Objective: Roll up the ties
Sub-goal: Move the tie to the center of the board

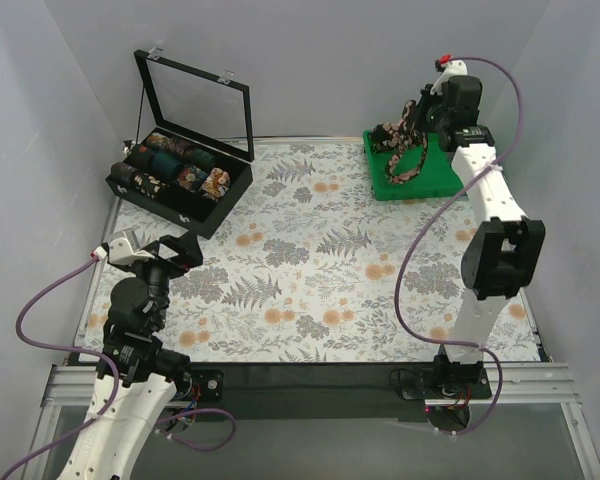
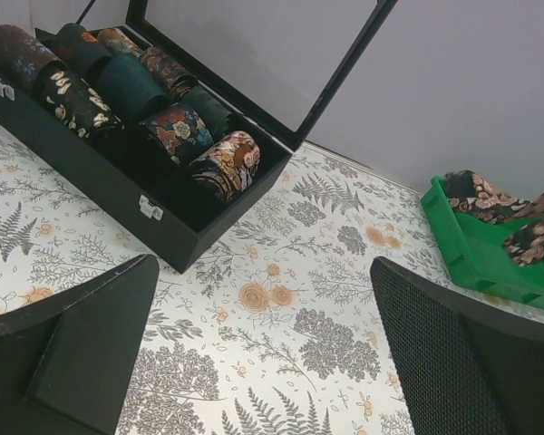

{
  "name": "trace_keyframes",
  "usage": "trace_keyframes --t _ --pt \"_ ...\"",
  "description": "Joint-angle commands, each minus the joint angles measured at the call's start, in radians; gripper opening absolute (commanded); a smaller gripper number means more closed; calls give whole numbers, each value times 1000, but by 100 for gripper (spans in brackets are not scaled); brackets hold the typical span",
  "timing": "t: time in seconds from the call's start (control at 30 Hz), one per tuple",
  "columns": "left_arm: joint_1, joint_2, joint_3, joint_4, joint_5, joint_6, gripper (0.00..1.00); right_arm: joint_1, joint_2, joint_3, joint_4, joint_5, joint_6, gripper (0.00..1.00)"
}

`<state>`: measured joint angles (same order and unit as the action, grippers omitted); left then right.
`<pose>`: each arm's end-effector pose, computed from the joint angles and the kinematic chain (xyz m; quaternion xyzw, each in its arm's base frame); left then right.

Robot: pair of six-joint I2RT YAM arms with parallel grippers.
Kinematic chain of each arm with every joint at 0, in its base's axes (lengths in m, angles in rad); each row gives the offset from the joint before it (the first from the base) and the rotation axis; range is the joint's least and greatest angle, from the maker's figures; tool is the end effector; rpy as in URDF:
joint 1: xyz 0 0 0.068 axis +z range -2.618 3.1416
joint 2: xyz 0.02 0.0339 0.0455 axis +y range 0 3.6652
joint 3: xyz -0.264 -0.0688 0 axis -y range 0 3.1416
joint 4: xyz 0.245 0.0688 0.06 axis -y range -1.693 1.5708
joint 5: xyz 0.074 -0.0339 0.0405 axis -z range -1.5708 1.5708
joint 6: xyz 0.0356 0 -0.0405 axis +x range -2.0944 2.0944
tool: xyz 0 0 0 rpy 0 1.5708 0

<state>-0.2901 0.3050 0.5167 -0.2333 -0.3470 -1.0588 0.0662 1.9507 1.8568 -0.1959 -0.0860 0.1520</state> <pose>0.1017 -0.0177 0.3006 -0.3759 0.6073 -0.3338 0.6151 0.4711 0.0343 0.3642 0.0087 0.8014 0.0993 0.5897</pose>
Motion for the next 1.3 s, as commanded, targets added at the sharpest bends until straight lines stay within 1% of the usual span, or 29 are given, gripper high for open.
trace_keyframes --t 0.0,0.13,0.2,0.33,0.37,0.4,0.43,0.5,0.53,0.57,0.63,0.77,0.9,1.0,1.03,1.1,1.13,1.2,1.23,1.27 --pt "-1 -15 -10 2 3 5 98 56 -177 -62 50 -96 -43 1" --pt "-1 -32 -9 -3 6 -1 98 160 -343 -140 47 -133 -55 1" --pt "-1 -32 -7 -11 3 -4 98 201 -386 -172 47 -155 -52 1" --pt "-3 -35 -6 -20 6 -10 98 323 -502 -254 58 -147 -29 1" --pt "-1 -35 -6 -21 9 -12 98 346 -525 -281 78 -121 -20 1" --pt "-1 -33 -7 -24 13 -13 98 365 -547 -357 134 -117 1 1" --pt "-1 -32 -7 -26 14 -15 98 395 -585 -388 162 -112 10 1" --pt "-3 -30 -7 -31 25 -23 98 429 -616 -458 209 -54 33 1" --pt "-1 -27 -7 -31 28 -24 98 461 -640 -531 267 -40 46 1" --pt "-1 -24 -9 -32 31 -29 98 474 -651 -563 292 0 56 1" --pt "-1 -12 -7 -34 43 -33 98 497 -671 -651 354 32 90 1" --pt "-1 5 -7 -38 59 -33 97 506 -688 -729 380 80 126 1" --pt "-1 31 -6 -37 103 -35 97 540 -691 -809 404 80 185 1" --pt "-1 78 -1 -37 126 -36 98 621 -679 -879 430 80 241 1" --pt "-3 86 0 -37 134 -36 97 676 -661 -893 435 109 254 1" --pt "-1 98 3 -37 135 -36 97 739 -635 -921 447 118 282 3" --pt "-1 100 0 -37 137 -36 98 800 -598 -927 450 120 287 4" --pt "0 101 0 -37 143 -36 98 857 -552 -921 452 111 297 10" --pt "0 106 -1 -37 143 -36 98 903 -503 -910 454 98 294 13" --pt "0 108 -3 -37 146 -38 98 923 -477 -898 454 54 288 23"
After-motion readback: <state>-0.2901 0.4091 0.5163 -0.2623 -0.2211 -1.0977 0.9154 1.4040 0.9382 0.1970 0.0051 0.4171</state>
